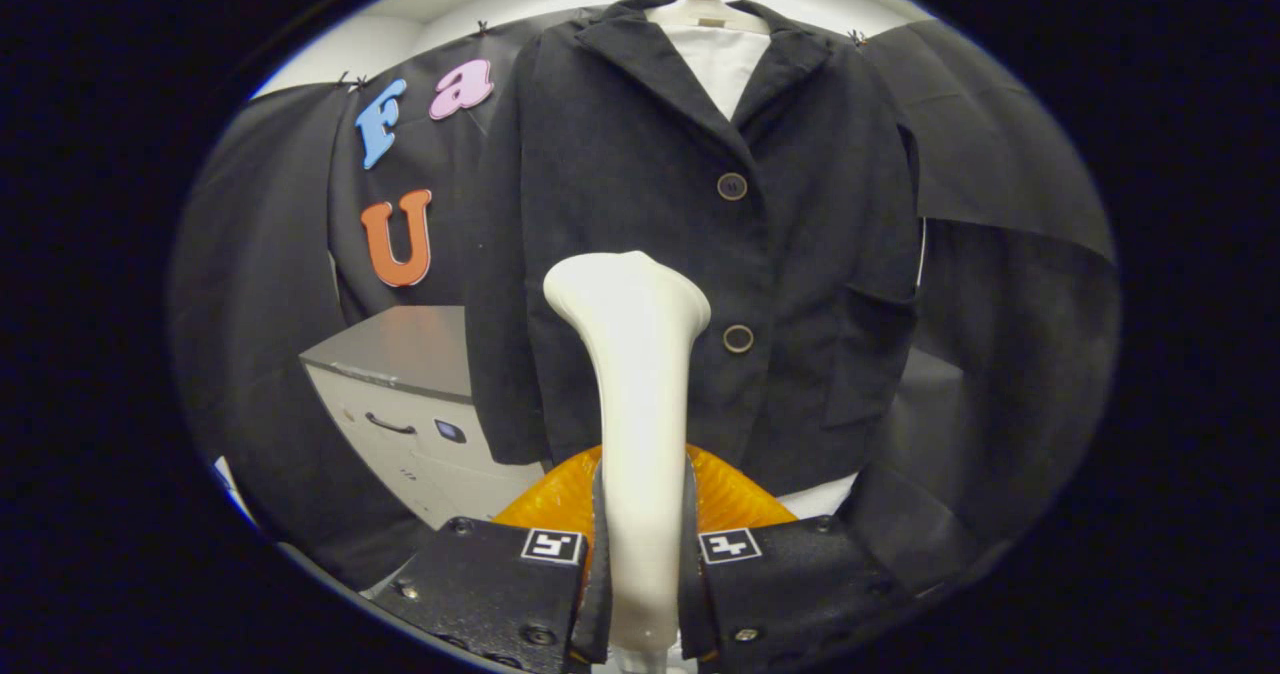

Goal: Iron the clothes twice with a garment steamer, once on the left side and once on the right side.

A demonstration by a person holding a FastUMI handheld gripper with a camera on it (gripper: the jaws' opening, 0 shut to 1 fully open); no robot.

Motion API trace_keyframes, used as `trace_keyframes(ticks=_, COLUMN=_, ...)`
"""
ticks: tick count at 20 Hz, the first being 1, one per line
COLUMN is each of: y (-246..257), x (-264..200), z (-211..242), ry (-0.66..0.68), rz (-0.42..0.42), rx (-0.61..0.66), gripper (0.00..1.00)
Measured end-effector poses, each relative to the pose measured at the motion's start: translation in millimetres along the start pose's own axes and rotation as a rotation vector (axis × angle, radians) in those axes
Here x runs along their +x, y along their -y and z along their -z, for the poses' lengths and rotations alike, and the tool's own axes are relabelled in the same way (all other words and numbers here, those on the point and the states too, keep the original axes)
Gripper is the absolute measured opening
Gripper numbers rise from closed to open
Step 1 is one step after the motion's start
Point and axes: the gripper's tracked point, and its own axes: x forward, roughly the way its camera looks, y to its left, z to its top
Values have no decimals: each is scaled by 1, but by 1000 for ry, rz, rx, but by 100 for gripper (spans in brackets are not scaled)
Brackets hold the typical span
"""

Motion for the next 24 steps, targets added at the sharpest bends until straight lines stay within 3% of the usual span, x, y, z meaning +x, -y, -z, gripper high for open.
trace_keyframes(ticks=7, y=8, x=4, z=33, ry=-50, rz=22, rx=-21, gripper=29)
trace_keyframes(ticks=15, y=19, x=12, z=113, ry=-174, rz=40, rx=-49, gripper=29)
trace_keyframes(ticks=24, y=27, x=15, z=162, ry=-258, rz=56, rx=-73, gripper=29)
